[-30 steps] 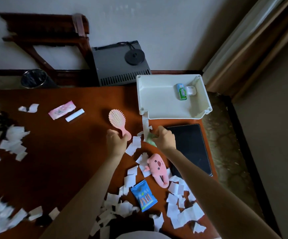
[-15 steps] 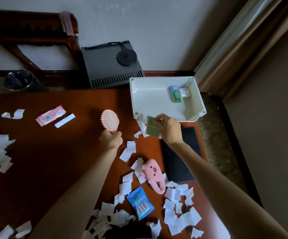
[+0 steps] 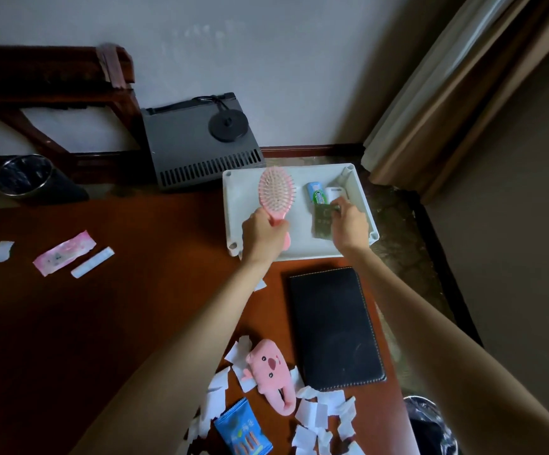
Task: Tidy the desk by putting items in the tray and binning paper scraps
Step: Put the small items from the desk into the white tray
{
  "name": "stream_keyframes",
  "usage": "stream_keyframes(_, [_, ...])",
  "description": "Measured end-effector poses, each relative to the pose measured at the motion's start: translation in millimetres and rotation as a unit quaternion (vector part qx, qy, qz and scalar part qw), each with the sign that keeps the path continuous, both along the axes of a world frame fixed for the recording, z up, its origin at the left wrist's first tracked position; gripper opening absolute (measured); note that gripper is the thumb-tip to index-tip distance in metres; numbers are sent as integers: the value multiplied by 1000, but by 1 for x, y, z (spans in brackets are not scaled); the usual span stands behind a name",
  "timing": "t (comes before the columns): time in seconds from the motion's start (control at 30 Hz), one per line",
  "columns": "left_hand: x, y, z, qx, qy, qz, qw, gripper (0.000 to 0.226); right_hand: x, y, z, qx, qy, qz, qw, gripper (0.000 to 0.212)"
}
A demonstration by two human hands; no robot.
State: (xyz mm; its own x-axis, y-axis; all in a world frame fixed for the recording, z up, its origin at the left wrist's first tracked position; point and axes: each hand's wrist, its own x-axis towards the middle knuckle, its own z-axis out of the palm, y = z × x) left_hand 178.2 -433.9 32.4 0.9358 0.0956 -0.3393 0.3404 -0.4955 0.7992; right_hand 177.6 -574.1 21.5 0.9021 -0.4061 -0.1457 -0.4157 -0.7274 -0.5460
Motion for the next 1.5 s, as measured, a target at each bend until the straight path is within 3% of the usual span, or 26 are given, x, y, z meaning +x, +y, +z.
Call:
stream_keyframes(0.17, [19, -23, -39, 15, 78, -5, 997, 28, 14, -23, -23, -13, 113, 20, 993, 35])
stream_keyframes(0.33, [33, -34, -64, 39, 111, -26, 993, 35, 23, -23, -43, -33, 169, 50, 984, 42])
stream_keyframes(0.47, [44, -41, -75, 48, 120, -35, 991, 36, 20, -19, -49, -101, 159, 61, 980, 43])
stream_keyframes(0.63, [50, -45, -82, 58, 113, -39, 991, 36, 14, -19, -61, -102, 163, 125, 973, 37])
stream_keyframes(0.83, [51, -46, -87, 52, 94, -45, 993, 40, 14, -19, -67, -137, 196, 97, 966, 37])
stream_keyframes(1.5, [78, -65, -89, -4, 79, -65, 995, 34, 29, -25, -69, -99, 185, 74, 975, 32])
